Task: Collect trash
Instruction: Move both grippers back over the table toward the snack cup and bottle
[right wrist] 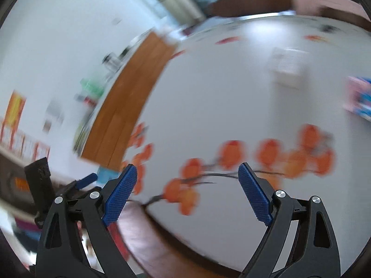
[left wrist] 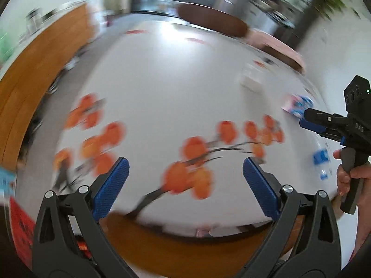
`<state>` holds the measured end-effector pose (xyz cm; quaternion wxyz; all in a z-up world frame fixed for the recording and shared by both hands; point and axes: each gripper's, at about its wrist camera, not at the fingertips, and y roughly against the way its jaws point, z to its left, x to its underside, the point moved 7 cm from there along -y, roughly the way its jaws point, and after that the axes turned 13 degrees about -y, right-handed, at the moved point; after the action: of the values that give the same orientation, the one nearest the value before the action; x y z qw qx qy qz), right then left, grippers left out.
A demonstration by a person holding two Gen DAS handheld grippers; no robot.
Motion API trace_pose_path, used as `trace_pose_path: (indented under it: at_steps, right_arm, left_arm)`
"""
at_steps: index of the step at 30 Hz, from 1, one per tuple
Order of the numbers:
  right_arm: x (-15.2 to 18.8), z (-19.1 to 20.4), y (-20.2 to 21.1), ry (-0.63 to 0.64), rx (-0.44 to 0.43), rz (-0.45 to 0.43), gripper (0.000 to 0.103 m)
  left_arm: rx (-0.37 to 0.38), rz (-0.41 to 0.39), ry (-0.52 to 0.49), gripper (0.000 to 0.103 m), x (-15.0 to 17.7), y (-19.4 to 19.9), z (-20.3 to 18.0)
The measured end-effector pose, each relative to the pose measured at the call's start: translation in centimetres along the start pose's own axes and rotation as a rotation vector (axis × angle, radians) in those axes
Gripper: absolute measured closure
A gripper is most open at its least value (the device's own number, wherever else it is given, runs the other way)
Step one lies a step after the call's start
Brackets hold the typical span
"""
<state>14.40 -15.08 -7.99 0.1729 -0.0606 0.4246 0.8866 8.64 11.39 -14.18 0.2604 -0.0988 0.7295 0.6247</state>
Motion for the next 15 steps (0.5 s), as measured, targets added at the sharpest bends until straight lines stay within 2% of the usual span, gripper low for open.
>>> trace_pose_path:
  at_steps: [5, 10, 15]
  right_arm:
    - [-1.6, -10.1, 6.3, -0.141, 0.080, -0.105, 0.015]
    - [-2.9, -18.5, 12.1, -0.258, 0.139, -0.201, 0.015]
    - [-3.3, -24.5, 15.5, -0.335, 0.204, -0.246, 0.015]
  left_arm:
    - [0.087, 0.014, -0.171, 0.007, -4.9, -3.3, -8.7]
    - [0.188, 0.046, -0.322, 0.007, -9.7, -6.7, -17.6]
    - [0.234, 0.075, -0.483, 0.007, -13.8, -10.8, -25.2]
